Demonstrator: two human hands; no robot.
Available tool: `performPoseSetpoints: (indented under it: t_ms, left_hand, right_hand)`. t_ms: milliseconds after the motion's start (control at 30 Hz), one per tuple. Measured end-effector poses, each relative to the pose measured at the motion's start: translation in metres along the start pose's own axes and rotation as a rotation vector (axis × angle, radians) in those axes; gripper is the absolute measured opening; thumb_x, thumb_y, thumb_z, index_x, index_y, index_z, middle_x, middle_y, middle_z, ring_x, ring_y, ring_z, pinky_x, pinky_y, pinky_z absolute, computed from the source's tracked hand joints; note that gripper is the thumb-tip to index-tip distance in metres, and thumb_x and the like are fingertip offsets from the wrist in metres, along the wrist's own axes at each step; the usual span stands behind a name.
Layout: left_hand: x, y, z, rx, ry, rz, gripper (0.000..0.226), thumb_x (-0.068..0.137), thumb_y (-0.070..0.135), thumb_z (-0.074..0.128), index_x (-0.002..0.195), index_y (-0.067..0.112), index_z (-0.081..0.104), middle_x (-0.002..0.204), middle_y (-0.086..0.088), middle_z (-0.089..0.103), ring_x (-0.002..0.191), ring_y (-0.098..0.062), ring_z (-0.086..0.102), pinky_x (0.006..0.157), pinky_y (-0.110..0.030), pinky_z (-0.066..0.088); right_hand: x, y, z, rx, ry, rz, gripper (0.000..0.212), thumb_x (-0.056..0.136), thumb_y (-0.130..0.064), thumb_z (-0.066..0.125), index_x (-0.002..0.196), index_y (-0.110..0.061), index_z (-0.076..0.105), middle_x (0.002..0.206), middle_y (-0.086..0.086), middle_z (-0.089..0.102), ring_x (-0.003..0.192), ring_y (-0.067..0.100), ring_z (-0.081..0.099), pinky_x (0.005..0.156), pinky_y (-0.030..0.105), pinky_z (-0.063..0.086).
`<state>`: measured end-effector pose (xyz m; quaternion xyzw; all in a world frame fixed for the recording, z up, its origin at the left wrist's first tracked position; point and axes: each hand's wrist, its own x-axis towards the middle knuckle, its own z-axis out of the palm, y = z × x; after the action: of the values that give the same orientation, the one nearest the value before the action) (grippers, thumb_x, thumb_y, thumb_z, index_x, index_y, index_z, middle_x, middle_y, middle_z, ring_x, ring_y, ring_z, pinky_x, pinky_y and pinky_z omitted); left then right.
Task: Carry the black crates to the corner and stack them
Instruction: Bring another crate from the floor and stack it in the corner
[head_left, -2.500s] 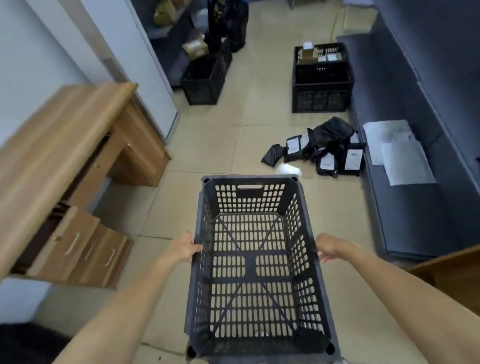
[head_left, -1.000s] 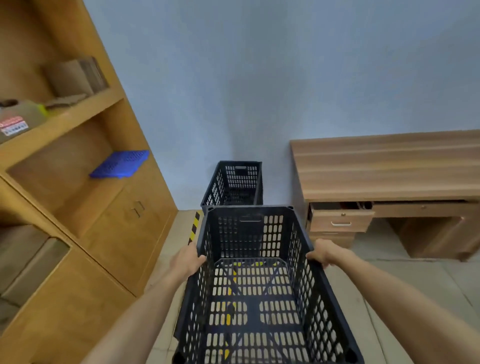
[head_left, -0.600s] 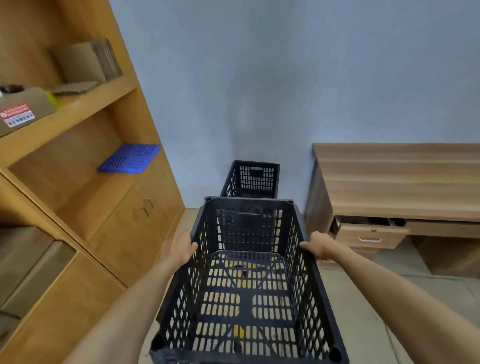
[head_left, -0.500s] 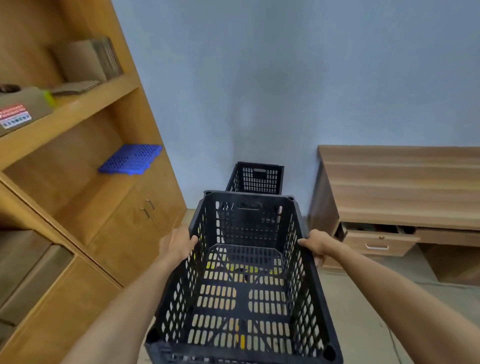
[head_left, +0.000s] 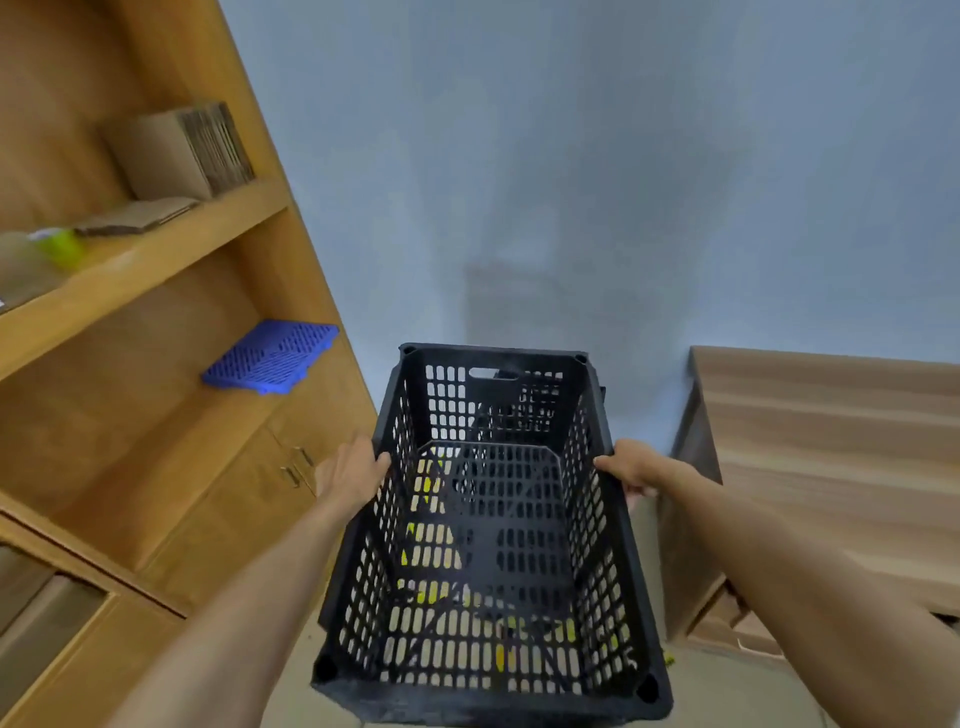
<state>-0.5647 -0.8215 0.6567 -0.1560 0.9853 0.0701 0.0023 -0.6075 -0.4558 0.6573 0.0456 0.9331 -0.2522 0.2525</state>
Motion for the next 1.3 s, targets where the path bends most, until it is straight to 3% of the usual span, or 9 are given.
performPoseSetpoints:
  t_ms: [100,200,333,467,567,800,1100,1233,1300]
  left_hand:
    - [0.031,0.010,0.016,0.007,-0.055,0.021,0.023,0.100,0.035,0.043,0.109,0.015,0.048,0.082,0.003,0.058,0.075,-0.018,0.060,0.068,-0.034,0.051]
    - [0.065,0.027,0.029,0.027,-0.108,0.065,0.030,0.101,0.039,0.039,0.116,0.013,0.046,0.094,-0.001,0.061,0.086,-0.022,0.062,0.070,-0.034,0.047]
    - [0.131,0.044,0.039,0.042,-0.171,0.147,0.027,0.101,0.040,0.039,0.111,0.015,0.040,0.094,-0.004,0.063,0.084,-0.025,0.061,0.069,-0.036,0.045]
    - [0.217,0.060,0.043,0.013,-0.242,0.241,0.026,0.099,0.041,0.043,0.103,0.016,0.039,0.089,-0.006,0.063,0.079,-0.027,0.063,0.073,-0.040,0.053]
    - [0.270,0.076,0.032,0.099,-0.289,0.329,0.029,0.100,0.041,0.041,0.109,0.013,0.041,0.098,-0.006,0.062,0.084,-0.026,0.059,0.074,-0.037,0.047]
    - [0.369,0.118,0.047,0.129,-0.327,0.476,0.040,0.100,0.044,0.041,0.118,0.009,0.042,0.107,-0.009,0.065,0.095,-0.029,0.063,0.070,-0.035,0.045]
    - [0.423,0.150,0.091,0.136,-0.426,0.386,0.039,0.102,0.041,0.037,0.122,0.007,0.040,0.110,-0.011,0.062,0.098,-0.030,0.062,0.072,-0.036,0.044]
    - [0.432,0.160,0.116,0.031,-0.463,0.235,0.032,0.104,0.033,0.031,0.125,0.009,0.033,0.105,-0.012,0.062,0.086,-0.028,0.056,0.074,-0.037,0.044]
    - [0.444,0.169,0.114,0.022,-0.527,0.225,0.034,0.103,0.033,0.033,0.127,0.008,0.030,0.112,-0.015,0.062,0.094,-0.030,0.059,0.080,-0.039,0.046]
  right_hand:
    - [0.028,0.000,-0.007,0.063,-0.042,0.019,0.024,0.101,-0.028,0.045,0.095,-0.006,0.053,0.109,0.016,0.067,0.096,0.033,0.065,0.082,0.029,0.055]
    - [0.052,0.004,-0.013,0.139,-0.081,0.085,0.019,0.101,-0.026,0.046,0.090,-0.011,0.051,0.109,0.009,0.063,0.105,0.034,0.064,0.045,0.010,0.048]
    - [0.098,0.009,-0.023,0.160,-0.085,0.154,0.024,0.098,-0.027,0.051,0.096,-0.004,0.057,0.106,0.016,0.069,0.092,0.032,0.070,0.066,0.028,0.059]
    - [0.139,-0.006,-0.044,0.186,-0.068,0.246,0.030,0.098,-0.025,0.051,0.088,0.003,0.058,0.089,0.022,0.073,0.071,0.030,0.074,0.059,0.032,0.059]
    - [0.162,-0.017,-0.060,0.244,-0.098,0.332,0.034,0.098,-0.025,0.051,0.092,0.007,0.059,0.080,0.026,0.073,0.063,0.028,0.074,0.048,0.028,0.057]
    - [0.212,-0.033,-0.077,0.293,-0.029,0.430,0.037,0.098,-0.032,0.053,0.097,0.005,0.056,0.077,0.022,0.074,0.063,0.026,0.074,0.068,0.036,0.062]
    - [0.292,-0.024,-0.093,0.179,0.018,0.411,0.034,0.100,-0.035,0.047,0.106,-0.002,0.055,0.085,0.011,0.073,0.066,0.021,0.073,0.079,0.036,0.059]
    - [0.325,-0.014,-0.102,0.103,0.016,0.355,0.022,0.100,-0.035,0.047,0.089,-0.016,0.043,0.077,0.001,0.058,0.059,0.011,0.059,0.066,0.029,0.050]
    - [0.336,-0.003,-0.110,0.126,-0.028,0.333,0.025,0.099,-0.034,0.050,0.081,-0.020,0.040,0.079,0.001,0.059,0.063,0.013,0.060,0.057,0.026,0.048]
